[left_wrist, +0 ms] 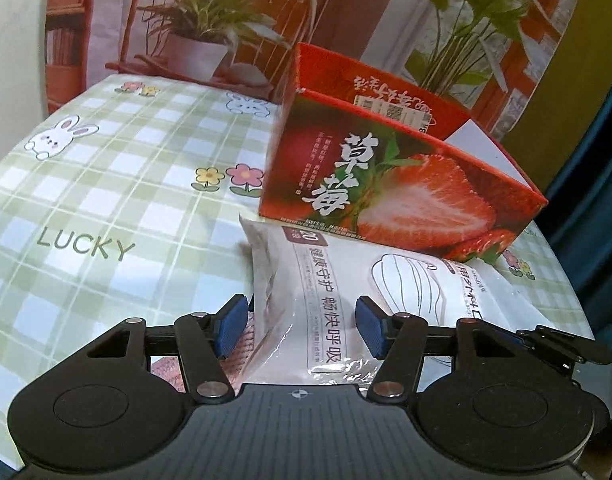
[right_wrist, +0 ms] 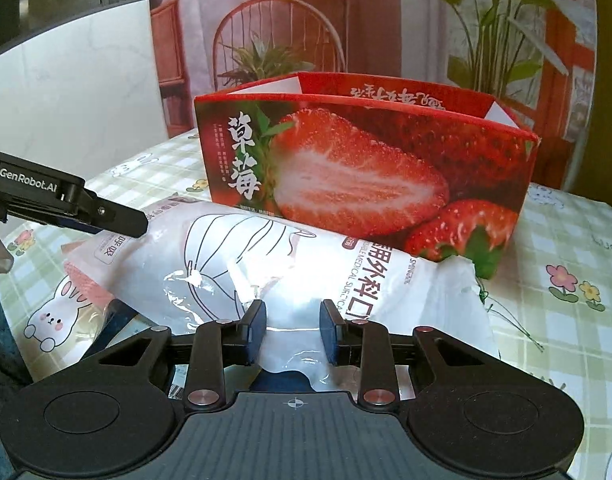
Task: Organize soft objects
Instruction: 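Close both tools on the white mask bag edge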
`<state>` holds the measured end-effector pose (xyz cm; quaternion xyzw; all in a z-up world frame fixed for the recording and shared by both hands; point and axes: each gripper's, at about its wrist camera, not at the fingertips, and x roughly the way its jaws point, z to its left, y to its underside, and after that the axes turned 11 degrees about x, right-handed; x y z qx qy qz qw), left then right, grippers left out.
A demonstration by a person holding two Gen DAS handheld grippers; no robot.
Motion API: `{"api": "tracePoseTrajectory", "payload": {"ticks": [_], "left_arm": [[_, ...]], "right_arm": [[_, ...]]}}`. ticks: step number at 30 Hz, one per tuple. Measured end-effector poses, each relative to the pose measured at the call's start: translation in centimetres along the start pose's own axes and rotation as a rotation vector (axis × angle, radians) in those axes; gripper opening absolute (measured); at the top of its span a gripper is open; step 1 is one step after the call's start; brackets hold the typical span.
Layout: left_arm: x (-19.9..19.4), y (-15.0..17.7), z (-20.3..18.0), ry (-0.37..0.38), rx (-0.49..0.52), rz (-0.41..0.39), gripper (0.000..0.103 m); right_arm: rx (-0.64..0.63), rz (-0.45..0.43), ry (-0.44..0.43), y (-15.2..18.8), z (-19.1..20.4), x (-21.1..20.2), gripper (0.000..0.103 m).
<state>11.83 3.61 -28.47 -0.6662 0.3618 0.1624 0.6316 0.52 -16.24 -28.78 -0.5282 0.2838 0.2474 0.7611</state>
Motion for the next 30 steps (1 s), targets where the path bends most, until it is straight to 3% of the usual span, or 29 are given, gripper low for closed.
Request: {"api": "tracePoseTrajectory", "payload": {"ticks": [13,19,25,30], "left_arm": [[2.6,-0.4,0.5,0.064,-0.045,0.062,0.064],[4.6,-1.1,1.8,0.108,-0.132,0.085,0.064],[4.3,-0.5,1.8,0.115,-0.086,0.040,0.043],[4.5,0.0,2.4,0.120,-0.102,0.033,0.042]], "right_arm": [[0.006,-0.009,0.004,0.0,0.0,-0.2,0.028],[0.010,-0.010,0.011,0.0,-0.1,-0.2,0.028],[0.017,-0.008,0.013,-0.1,-0.3,0.0,0.028],[0.035,-0.024,0.001,-0.6,-0.6,-0.5,0.030]]}}
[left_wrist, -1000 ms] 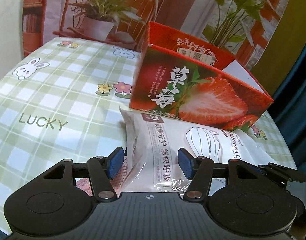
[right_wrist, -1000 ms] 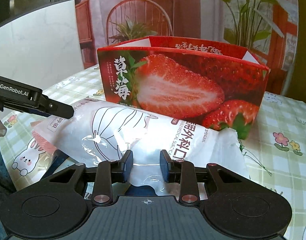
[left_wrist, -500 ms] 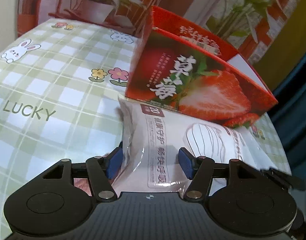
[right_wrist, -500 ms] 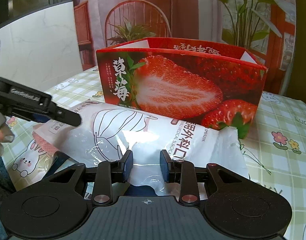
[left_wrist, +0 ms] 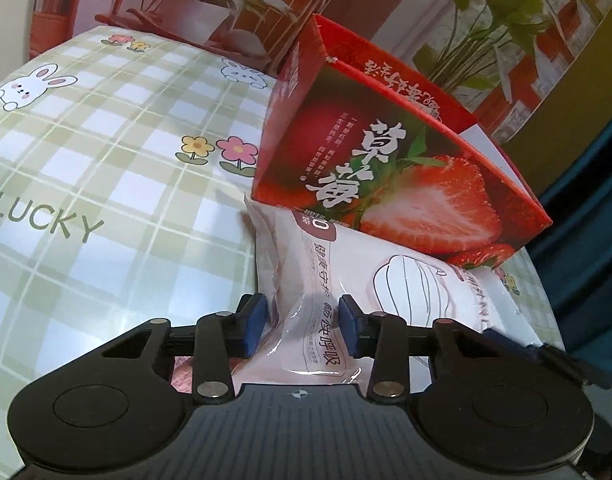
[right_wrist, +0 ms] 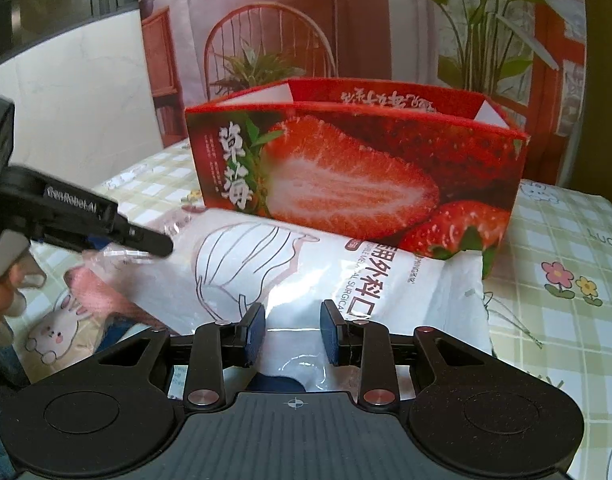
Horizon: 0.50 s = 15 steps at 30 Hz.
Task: Organize soft objects
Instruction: 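Close both tools on the white mask bag edge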
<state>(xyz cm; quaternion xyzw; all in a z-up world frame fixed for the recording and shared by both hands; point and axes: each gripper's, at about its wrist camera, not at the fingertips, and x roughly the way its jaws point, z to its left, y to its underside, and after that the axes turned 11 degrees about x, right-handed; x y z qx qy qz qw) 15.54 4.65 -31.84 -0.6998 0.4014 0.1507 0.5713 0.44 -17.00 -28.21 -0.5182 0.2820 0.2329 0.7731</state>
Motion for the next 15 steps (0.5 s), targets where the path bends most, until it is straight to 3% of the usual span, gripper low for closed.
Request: {"api": "tracePoseTrajectory", "payload": {"ticks": [9,15], "left_arm": [[0.4,0.6,0.3,0.005,-0.008,-0.005,0.047],[0.6,0.9,0.6,0.013,-0.012,-0.012,0.048]], "right_arm": [[0.080,-0.152,0.148,-1.7,-2.4,-1.8,0.045],[0.166,-0.150,0.202,-1.9,-4.8,-1.9,0.046]]}}
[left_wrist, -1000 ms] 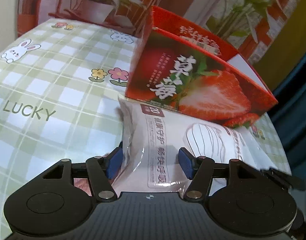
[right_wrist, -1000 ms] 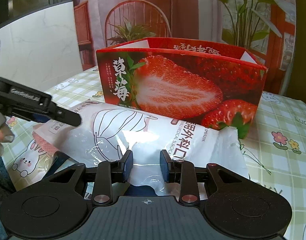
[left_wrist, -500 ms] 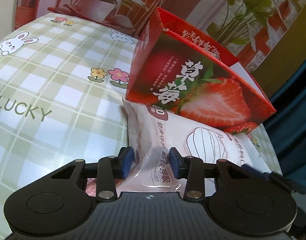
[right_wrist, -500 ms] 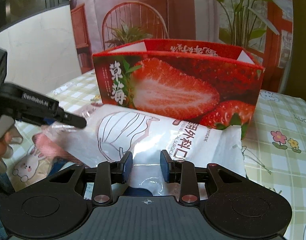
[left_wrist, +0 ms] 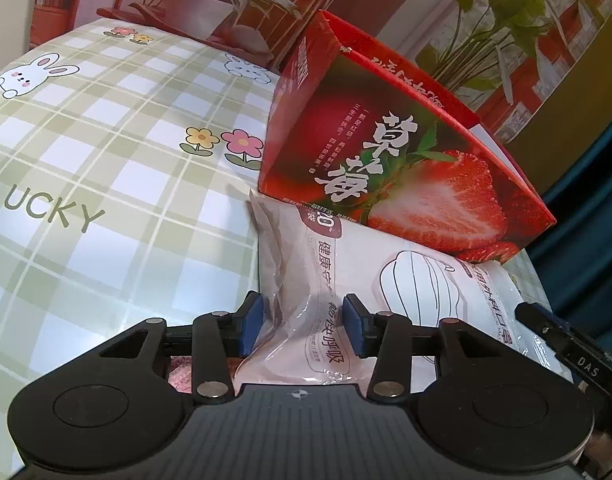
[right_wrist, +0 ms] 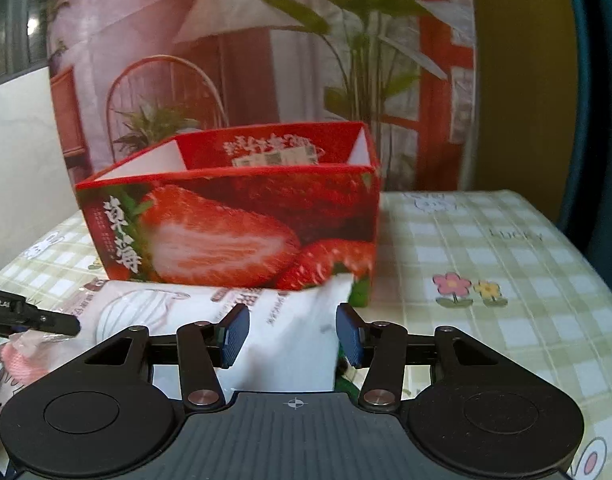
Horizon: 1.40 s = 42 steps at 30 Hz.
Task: Organize soft objects
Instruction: 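Close both tools on the white mask bag edge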
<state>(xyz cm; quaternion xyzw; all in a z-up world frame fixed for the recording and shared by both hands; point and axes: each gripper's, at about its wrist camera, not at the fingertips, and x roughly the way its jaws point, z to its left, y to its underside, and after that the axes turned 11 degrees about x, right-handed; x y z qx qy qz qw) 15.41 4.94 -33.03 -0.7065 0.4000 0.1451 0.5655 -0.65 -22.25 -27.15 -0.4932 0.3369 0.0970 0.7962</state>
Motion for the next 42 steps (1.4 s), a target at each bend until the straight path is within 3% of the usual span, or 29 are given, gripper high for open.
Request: {"api": "tracePoseTrajectory", "payload": {"ticks": [11,14,17,28,35,38,42], "left_arm": [[-0.1,0.2,0.0,0.003,0.000,-0.008,0.048],[-0.1,0.2,0.0,0.004,-0.001,-0.010,0.048],[-0.1,0.2,0.0,0.002,0.002,-0.011,0.048],[-0.2,0.4,-0.4,-0.007,0.021,-0.019,0.048],[0.0,-0.2,0.1,0.008,-0.011,0.013,0.048],[0.4,-1.4,0.7,0.043,-0.023,0.074,0.047],[1.2,-3.1,2.0,0.093,-0.047,0.153,0.048]], "right_arm": [[0.026,0.055,-0.017,1.0,-0.2,0.8,0.048],[0.004,0.070,-0.038,1.0,0.2,0.9,0.034],[-0.063,0.068,-0.052,1.2,1.2,0.7,0.027],[-0.060,0.084,-0.036,1.1,1.0,0.7,0.030],[-0.065,0.039,-0.006,-0.2,0.2,0.0,0.032],[-0.053,0.081,-0.051,-1.3,-0.1,0.5,0.032],[-0.031,0.232,-0.101,-2.8,-0.8,2.5,0.032]]}}
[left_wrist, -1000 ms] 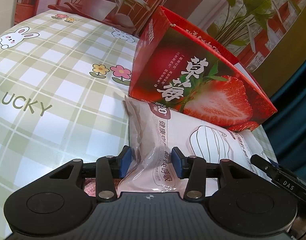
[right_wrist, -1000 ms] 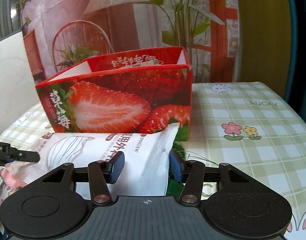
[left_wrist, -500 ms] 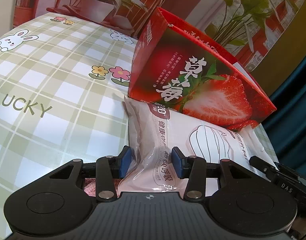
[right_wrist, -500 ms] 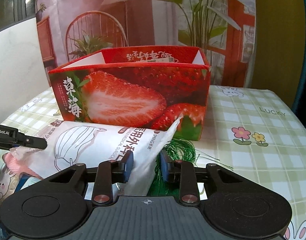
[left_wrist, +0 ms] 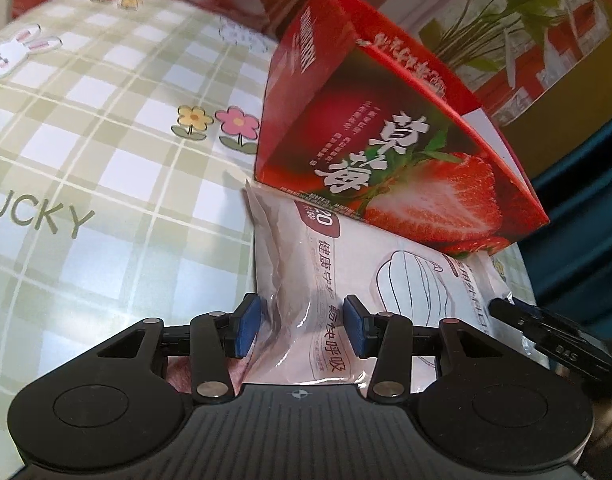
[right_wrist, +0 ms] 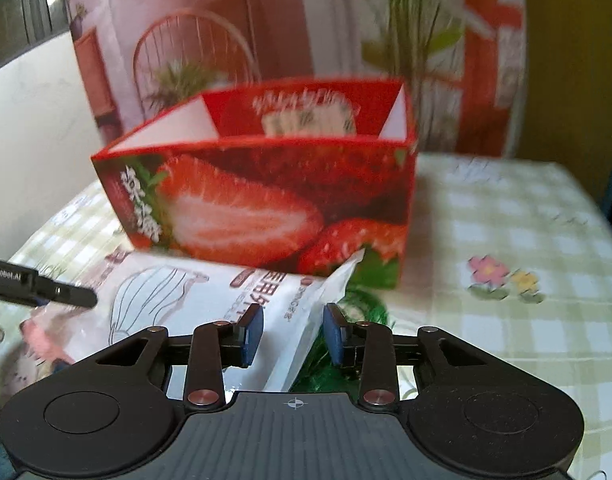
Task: Organize soft objects
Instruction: 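Close both tools on the white mask bag edge, then lift the white mask bag with both tools and lower it into the box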
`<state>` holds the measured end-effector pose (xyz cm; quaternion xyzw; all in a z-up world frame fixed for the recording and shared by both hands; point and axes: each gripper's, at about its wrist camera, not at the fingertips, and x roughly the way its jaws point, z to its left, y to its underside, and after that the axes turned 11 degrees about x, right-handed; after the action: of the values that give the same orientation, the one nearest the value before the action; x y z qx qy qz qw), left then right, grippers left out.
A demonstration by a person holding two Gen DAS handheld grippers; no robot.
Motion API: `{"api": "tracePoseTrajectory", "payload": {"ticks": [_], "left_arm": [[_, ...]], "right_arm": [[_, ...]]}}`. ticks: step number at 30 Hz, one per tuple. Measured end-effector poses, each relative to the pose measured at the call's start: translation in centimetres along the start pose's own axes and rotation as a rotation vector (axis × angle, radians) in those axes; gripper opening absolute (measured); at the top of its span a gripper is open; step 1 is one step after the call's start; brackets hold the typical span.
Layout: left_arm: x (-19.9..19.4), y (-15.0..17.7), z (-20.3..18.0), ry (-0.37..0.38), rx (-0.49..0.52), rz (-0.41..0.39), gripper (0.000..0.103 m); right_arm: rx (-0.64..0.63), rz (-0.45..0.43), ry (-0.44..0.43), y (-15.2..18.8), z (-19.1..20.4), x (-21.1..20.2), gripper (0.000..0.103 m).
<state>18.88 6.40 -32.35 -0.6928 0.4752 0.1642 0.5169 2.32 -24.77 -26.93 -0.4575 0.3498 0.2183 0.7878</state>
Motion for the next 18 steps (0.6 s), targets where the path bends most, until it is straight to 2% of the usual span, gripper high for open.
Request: {"api": "tracePoseTrajectory", "payload": {"ticks": [3,6,8,12,13,16,18], "left_arm": [[0.2,-1.5,0.6,-0.011,0.013,0.028,0.048],[0.8,-2.5,0.6,-0.019,0.032,0.055,0.048],[1.4,-2.8,0.4,-0.019,0.030,0.067,0.053],[1.9,-3.0,-0.2,-0.025,0.047,0.067,0.054],[1.9,-2.9,-0.3,-0.031,0.052,0.064,0.054],[1.2,-2.6,-0.6,-0.044,0.077,0.034,0.043],[0.7,-2.5,-0.8,-0.049,0.087,0.017,0.039]], "right_arm": [[0.020,0.091,0.000,-1.5,-1.0,1.3,0.033],[0.012,0.141,-0.005,-2.7,-1.6,2.1,0.033],[0.005,0.176,-0.015,-3.3,-1.7,2.7,0.032],[0.001,0.239,-0.014,-4.0,-1.6,4.4,0.030],[0.004,0.244,-0.011,-4.1,-1.6,4.7,0.027],[-0.020,0.240,0.024,-4.3,-1.1,5.1,0.013],[-0.048,0.227,0.026,-4.3,-0.8,4.6,0.012]]}}
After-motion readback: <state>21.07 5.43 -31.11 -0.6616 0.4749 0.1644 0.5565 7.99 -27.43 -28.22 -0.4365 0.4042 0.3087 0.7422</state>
